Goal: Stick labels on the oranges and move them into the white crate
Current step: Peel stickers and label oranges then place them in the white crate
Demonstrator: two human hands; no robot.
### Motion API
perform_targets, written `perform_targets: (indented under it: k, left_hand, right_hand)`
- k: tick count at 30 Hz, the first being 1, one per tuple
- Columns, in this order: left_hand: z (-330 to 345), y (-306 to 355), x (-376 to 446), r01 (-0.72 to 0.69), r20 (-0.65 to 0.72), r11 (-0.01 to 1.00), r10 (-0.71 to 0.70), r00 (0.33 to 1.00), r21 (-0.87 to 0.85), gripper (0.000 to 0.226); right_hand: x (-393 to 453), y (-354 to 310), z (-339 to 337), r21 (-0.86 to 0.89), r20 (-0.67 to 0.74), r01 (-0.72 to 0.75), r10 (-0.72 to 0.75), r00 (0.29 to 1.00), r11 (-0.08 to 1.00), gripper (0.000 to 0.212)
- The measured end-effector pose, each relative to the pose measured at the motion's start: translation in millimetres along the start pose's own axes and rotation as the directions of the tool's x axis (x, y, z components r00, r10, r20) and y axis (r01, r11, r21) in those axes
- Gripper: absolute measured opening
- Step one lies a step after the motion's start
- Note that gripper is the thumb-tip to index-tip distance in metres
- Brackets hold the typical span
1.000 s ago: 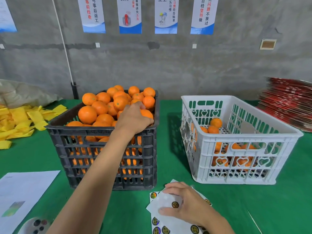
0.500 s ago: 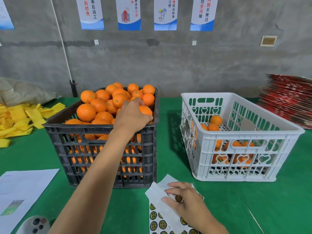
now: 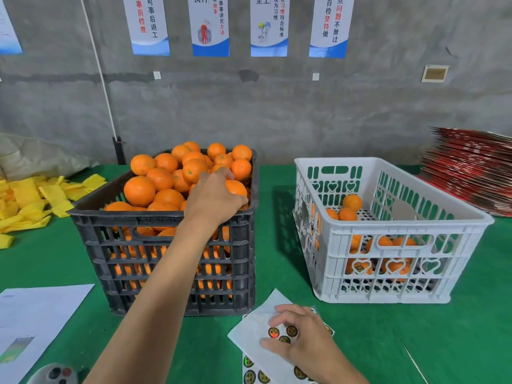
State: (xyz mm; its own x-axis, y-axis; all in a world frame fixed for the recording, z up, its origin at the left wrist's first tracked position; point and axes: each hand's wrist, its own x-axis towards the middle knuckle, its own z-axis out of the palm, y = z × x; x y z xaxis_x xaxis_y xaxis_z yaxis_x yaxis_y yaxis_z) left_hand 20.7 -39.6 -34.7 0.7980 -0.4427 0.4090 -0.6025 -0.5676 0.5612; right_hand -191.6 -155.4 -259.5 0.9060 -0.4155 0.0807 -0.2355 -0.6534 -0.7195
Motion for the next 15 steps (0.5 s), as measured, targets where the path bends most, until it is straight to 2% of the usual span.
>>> perform_targets:
  k: [2,7,9,12,15]
  left_hand:
    - [-0.2,0.2,-0.5,0.001,-0.003,1.000,-0.001,1.000,0.004,0.057]
    - [-1.4,1.4,-2.0,0.003,-0.006,1.000,-0.003,1.000,0.007,0.057]
    - [-1.7,1.5,-2.0,0.007,-0.007,1.000,-0.007,1.000,0.010,0.057]
    - [-1.7,1.7,-2.3,0.006,-0.009,1.000,-0.006,1.000,0.013,0.057]
    - [-2.4,2.1,-2.9,0.007,-0.012,1.000,-0.006,1.000,0.011,0.057]
  right_hand:
    - [-0.5,-0.7,1.4,-0.076,-0.021,0.036,-0.037,0.999,0.996,0.044]
    - [2.7,-2.9,0.5,-0.227,-0.024,0.087,-0.095,0.995,0.970,0.035]
    - [3.6,-2.7,-1.5,-0.269,-0.001,0.116,-0.121,0.993,0.956,0.045]
    - [4.2,-2.4,-2.6,-0.278,0.029,0.147,-0.144,0.989,0.949,0.072]
    - [5.9,0.6,-2.3,-0.270,0.045,0.163,-0.156,0.987,0.949,0.070]
